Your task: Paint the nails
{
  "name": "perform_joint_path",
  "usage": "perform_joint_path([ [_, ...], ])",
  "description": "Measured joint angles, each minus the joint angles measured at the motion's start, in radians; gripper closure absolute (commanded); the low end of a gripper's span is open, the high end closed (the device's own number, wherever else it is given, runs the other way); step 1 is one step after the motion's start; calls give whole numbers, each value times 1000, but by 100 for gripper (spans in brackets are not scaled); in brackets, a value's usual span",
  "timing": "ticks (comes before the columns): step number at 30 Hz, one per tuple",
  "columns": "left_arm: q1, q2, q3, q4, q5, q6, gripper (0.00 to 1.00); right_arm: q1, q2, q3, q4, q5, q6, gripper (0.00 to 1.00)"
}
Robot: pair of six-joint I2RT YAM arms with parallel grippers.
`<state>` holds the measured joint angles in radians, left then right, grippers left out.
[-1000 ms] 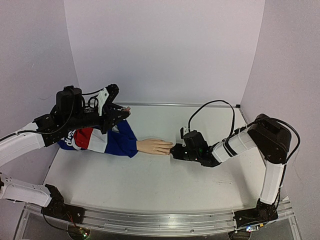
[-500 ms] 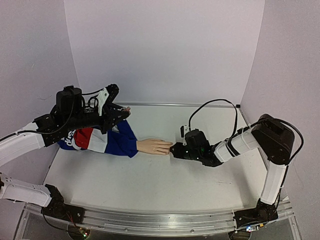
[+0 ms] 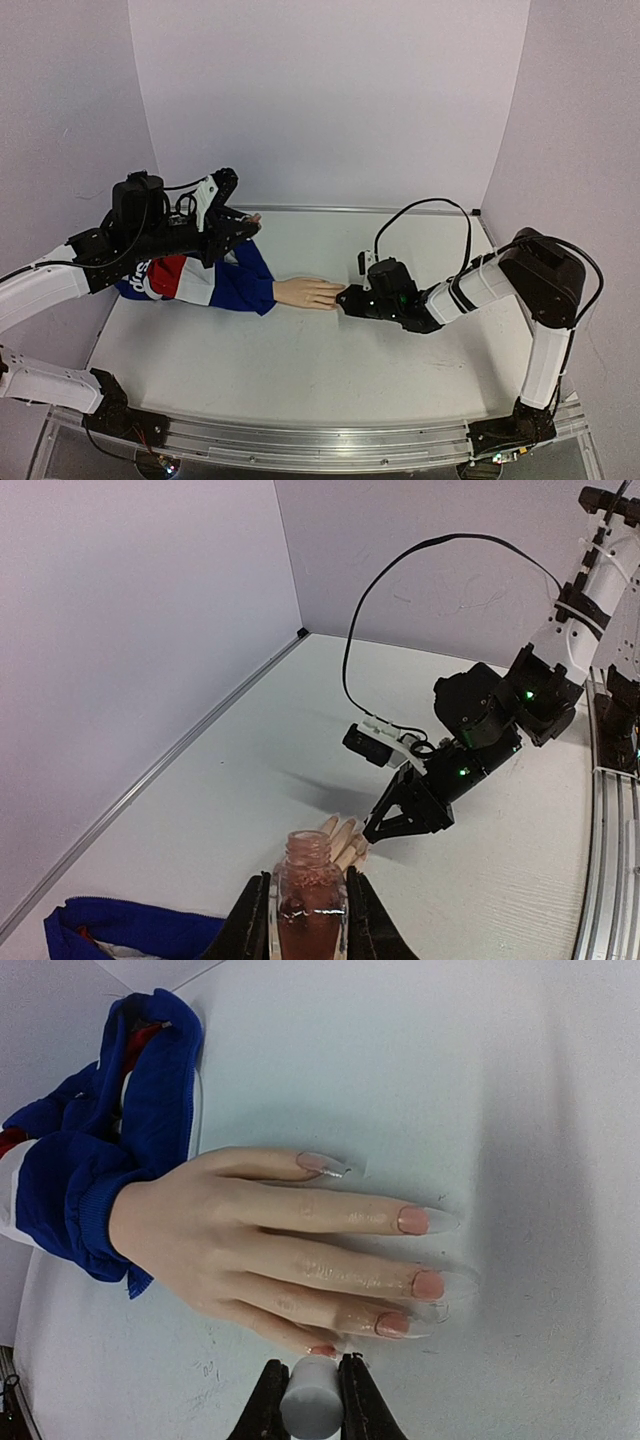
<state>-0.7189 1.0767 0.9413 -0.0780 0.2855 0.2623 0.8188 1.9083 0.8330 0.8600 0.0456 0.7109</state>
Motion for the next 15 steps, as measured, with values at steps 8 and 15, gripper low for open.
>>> perform_joint_path([
  [8,0,0,0,0,0,0,100,0,7,4,1,0,0,100],
  [15,0,0,0,0,0,0,100,0,9,7,1,-1,0,100],
])
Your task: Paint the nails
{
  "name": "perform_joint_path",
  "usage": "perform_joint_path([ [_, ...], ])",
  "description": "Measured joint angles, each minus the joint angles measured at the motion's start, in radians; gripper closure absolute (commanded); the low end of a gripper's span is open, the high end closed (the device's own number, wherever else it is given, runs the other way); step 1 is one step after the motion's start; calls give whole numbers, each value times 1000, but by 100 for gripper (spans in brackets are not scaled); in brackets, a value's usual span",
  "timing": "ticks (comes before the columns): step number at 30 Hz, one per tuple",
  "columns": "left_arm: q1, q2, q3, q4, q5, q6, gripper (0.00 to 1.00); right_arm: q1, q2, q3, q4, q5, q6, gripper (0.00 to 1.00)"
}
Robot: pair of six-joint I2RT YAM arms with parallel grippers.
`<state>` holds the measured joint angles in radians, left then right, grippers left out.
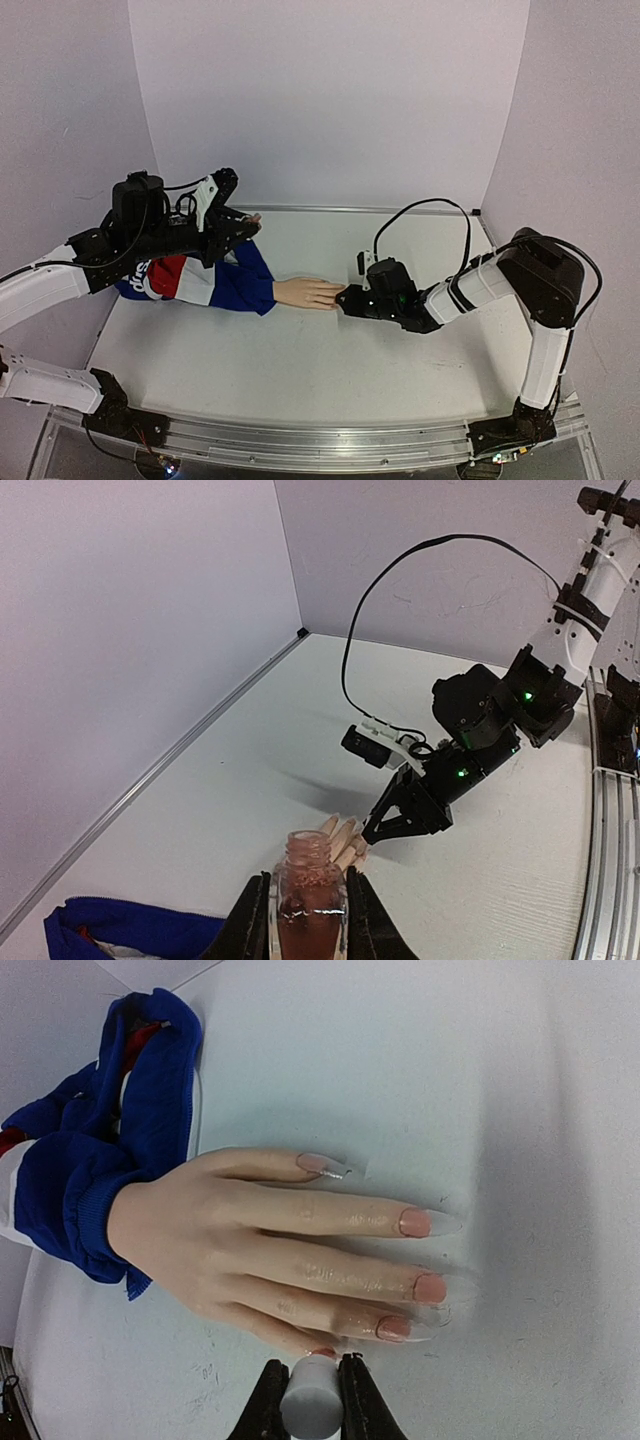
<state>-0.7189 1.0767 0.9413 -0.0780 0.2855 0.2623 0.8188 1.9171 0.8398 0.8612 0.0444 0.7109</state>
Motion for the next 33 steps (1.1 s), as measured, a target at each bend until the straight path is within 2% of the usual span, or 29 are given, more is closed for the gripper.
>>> perform_joint_path([
  [33,0,0,0,0,0,0,100,0,12,7,-33,25,1,100],
])
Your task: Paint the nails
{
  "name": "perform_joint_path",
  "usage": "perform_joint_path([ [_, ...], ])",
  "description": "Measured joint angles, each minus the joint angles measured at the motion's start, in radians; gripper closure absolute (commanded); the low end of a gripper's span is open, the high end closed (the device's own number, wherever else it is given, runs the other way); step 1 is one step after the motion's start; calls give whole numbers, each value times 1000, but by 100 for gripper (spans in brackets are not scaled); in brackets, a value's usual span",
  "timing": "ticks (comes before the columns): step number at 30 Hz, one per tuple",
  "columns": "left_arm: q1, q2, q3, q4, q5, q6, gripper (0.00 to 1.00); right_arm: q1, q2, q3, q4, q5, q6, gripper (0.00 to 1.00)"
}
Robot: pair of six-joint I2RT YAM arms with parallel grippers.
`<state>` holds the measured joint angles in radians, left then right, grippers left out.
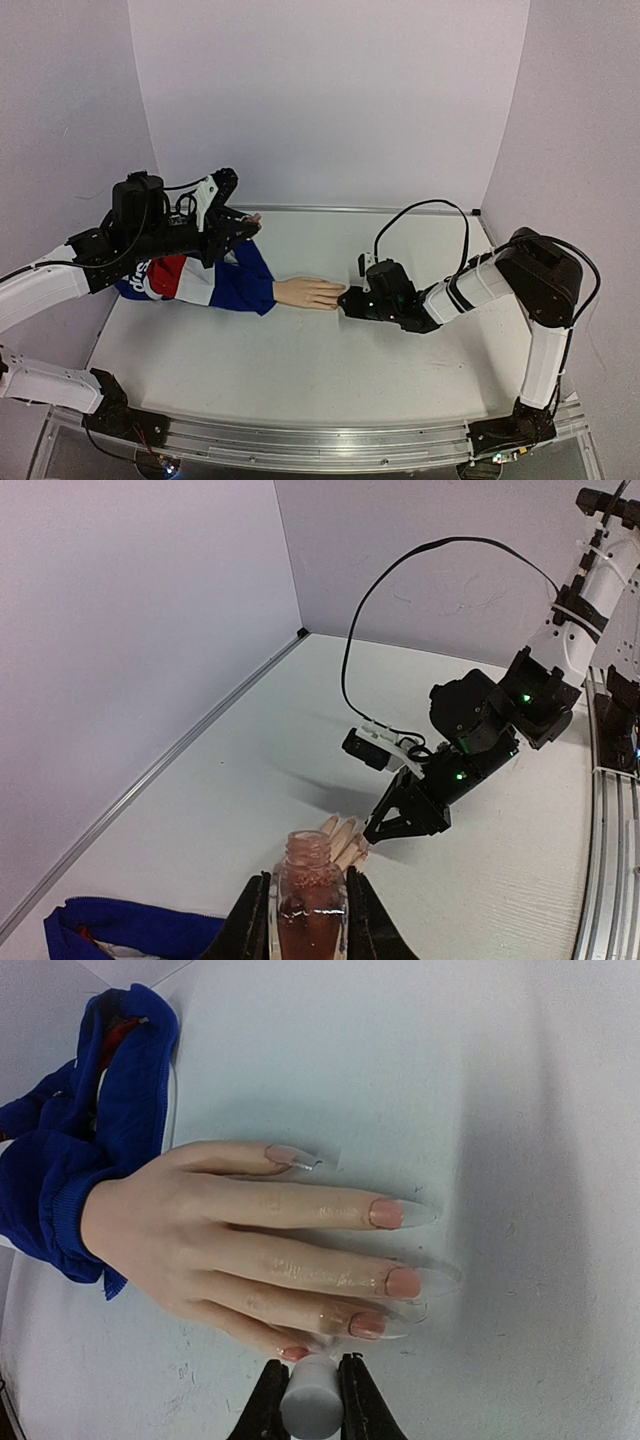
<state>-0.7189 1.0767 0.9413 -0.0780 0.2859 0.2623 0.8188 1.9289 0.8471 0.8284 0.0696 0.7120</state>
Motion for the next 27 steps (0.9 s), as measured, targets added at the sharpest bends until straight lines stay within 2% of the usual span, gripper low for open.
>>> perform_joint_path([
  [27,0,0,0,0,7,0,100,0,-37,-39,4,17,-6,100],
])
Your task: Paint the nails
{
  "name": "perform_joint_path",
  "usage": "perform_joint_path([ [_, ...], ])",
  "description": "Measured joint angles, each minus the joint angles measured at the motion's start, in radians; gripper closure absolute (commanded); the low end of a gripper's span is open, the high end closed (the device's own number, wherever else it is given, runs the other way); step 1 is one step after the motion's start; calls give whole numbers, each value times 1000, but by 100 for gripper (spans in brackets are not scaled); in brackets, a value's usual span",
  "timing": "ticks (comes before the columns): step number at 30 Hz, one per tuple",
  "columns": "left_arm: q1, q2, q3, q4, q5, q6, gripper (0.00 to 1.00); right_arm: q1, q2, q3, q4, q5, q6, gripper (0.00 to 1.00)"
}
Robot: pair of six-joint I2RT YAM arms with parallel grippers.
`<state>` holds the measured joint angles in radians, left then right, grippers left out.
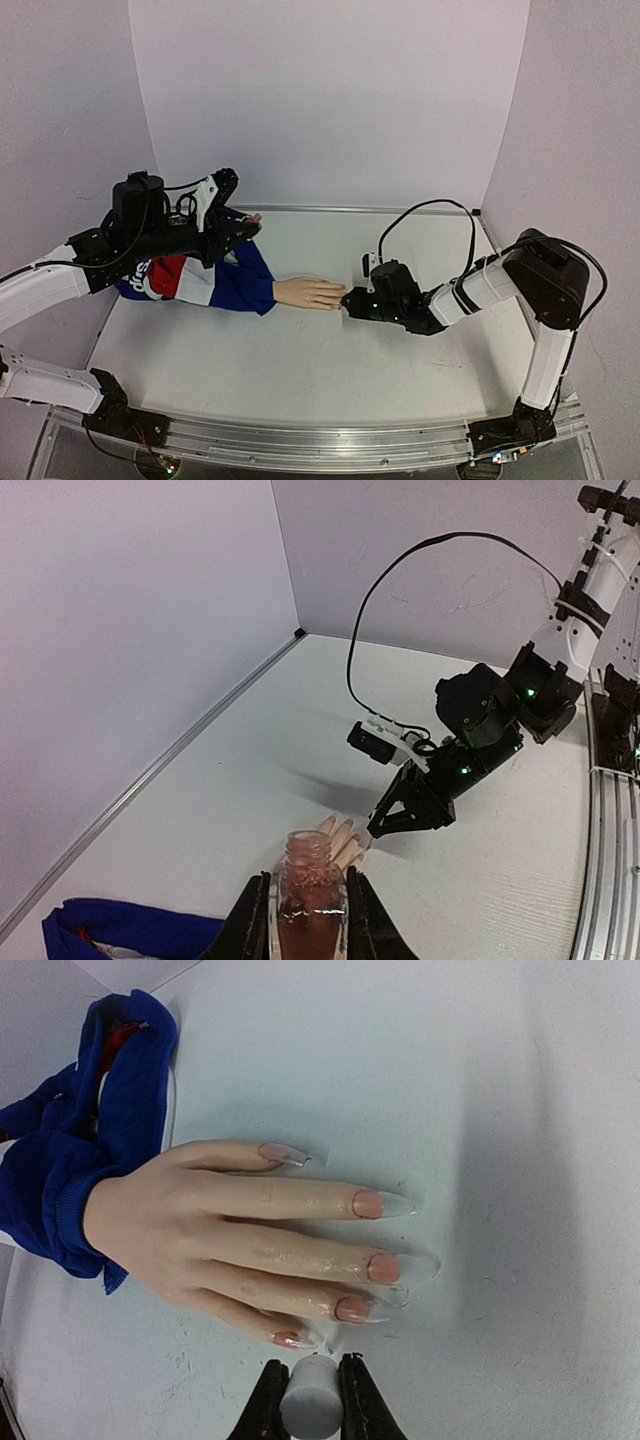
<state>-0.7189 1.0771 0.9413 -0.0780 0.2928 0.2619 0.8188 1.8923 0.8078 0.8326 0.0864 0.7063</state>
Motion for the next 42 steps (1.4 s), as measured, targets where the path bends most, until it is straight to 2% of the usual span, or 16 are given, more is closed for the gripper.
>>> perform_joint_path([
  [13,0,7,0,0,1,0,100,1,4,20,36,-49,-10,100],
  [42,0,7,0,0,1,0,100,2,36,39,19,-45,-6,100],
])
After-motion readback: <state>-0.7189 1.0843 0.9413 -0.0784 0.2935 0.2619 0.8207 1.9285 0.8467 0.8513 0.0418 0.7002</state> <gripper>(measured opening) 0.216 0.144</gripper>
